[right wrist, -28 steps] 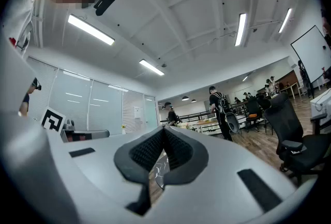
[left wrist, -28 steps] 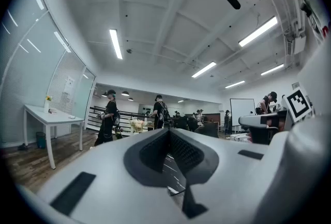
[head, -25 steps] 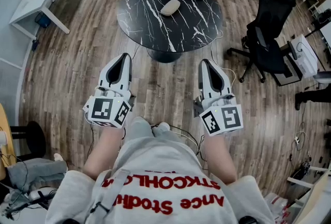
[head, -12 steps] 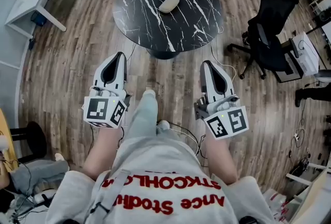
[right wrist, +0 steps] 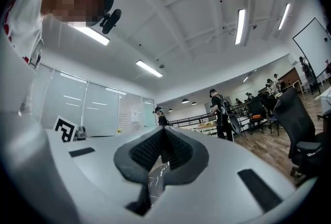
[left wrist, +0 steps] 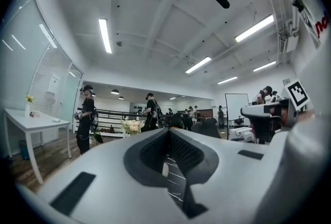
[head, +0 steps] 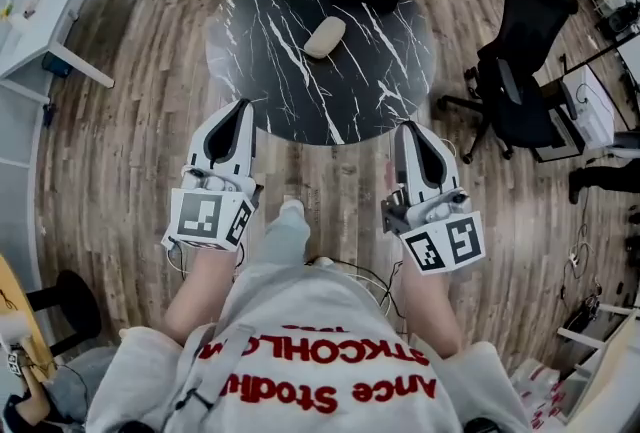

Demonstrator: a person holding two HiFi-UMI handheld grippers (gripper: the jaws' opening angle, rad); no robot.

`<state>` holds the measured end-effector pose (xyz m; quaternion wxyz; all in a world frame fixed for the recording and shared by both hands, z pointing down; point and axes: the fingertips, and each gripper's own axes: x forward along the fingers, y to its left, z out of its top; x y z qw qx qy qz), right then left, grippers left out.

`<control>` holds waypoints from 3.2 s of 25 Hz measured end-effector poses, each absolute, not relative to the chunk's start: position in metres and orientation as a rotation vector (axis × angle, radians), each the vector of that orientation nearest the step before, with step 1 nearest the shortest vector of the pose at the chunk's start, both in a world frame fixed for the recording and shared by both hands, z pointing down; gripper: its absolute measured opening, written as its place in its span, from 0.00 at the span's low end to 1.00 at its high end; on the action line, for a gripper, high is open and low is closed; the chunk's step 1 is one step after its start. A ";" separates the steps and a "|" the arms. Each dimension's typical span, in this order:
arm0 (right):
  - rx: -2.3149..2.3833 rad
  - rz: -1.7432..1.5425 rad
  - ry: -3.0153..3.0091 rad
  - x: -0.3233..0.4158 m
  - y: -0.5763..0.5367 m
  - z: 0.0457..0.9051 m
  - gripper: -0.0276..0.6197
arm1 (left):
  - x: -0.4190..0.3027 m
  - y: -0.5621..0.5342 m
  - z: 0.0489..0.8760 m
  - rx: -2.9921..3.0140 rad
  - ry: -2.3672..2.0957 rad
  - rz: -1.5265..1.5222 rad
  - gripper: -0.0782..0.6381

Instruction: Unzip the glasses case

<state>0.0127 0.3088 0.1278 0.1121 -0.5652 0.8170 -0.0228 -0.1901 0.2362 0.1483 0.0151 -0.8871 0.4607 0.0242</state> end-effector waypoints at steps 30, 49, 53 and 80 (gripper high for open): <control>-1.561 -0.125 2.511 0.039 0.050 0.144 0.07 | -0.140 0.002 0.175 -2.777 1.455 0.042 0.12; -1.420 -0.415 2.704 0.116 -0.089 0.232 0.07 | -0.039 -0.118 0.271 -2.890 1.430 -0.205 0.12; -1.461 -0.504 2.690 0.121 -0.097 0.257 0.07 | -0.021 -0.134 0.310 -2.962 1.376 -0.291 0.12; -1.360 -0.904 2.760 0.094 -0.102 0.388 0.07 | 0.038 -0.168 0.497 -3.227 1.228 -0.966 0.47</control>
